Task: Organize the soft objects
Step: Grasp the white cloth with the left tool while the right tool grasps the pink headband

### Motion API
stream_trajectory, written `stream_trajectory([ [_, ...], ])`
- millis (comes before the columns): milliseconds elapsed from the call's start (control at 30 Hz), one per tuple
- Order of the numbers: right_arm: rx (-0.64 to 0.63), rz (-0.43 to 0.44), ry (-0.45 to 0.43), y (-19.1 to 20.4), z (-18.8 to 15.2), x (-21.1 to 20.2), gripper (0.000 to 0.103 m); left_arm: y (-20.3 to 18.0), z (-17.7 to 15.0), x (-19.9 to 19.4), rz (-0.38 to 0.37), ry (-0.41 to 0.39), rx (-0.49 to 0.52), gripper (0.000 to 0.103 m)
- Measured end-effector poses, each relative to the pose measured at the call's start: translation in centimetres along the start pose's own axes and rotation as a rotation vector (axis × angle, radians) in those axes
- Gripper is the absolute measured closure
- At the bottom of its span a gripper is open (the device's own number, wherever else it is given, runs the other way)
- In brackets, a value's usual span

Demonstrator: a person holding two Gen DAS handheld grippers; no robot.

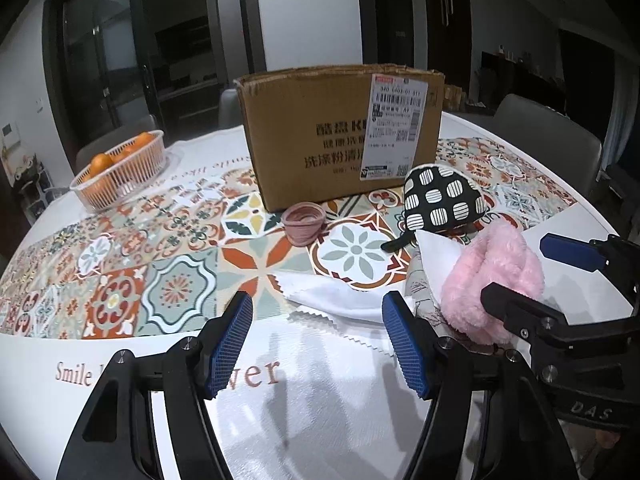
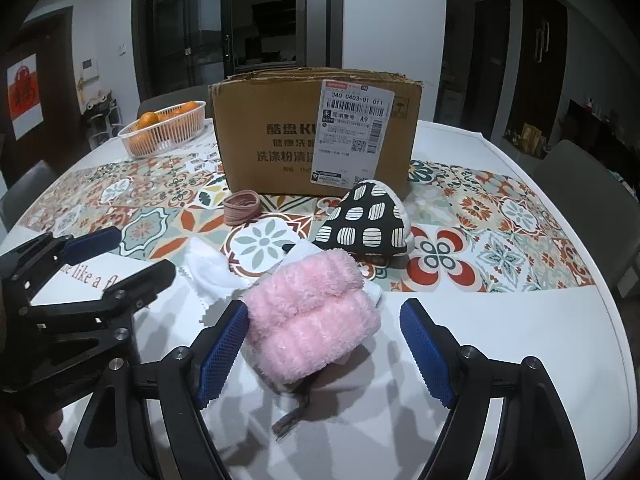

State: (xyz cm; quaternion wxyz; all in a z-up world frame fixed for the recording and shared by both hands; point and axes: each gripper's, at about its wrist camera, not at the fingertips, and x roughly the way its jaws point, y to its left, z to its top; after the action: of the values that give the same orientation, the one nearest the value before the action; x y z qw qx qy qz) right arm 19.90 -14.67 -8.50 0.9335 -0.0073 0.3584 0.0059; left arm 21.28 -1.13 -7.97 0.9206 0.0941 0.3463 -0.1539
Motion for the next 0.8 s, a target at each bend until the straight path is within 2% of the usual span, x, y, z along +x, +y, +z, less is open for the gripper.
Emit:
stream_trajectory([
  [433, 0.041, 0.036, 0.017, -0.7, 0.1, 2.0, 0.025, -0.3, -0.2, 4.5, -0.045, 0.093, -0.023, 0.037],
  [567, 0.042, 0.036, 0.026, -0.7, 0.1, 2.6, 0.037, -0.2, -0.2, 5.4, -0.042, 0.111, -0.037, 0.038],
  [633, 0.044, 0.032, 0.031, -0.8, 0.1, 2.9, 0.041, -0.1, -0.2, 5.8, -0.044, 0.119, -0.043, 0.048],
  [767, 0.059, 0.028, 0.036, -1.0, 0.1, 3.2, 0.051, -0.2, -0.3, 6.2, -0.052, 0.137, -0.045, 0.061],
  [800, 0.061, 0.025, 0.038, -1.1, 0.1, 3.2, 0.054, -0.3, -0.3, 6.2, -0.058, 0.139, -0.045, 0.067],
])
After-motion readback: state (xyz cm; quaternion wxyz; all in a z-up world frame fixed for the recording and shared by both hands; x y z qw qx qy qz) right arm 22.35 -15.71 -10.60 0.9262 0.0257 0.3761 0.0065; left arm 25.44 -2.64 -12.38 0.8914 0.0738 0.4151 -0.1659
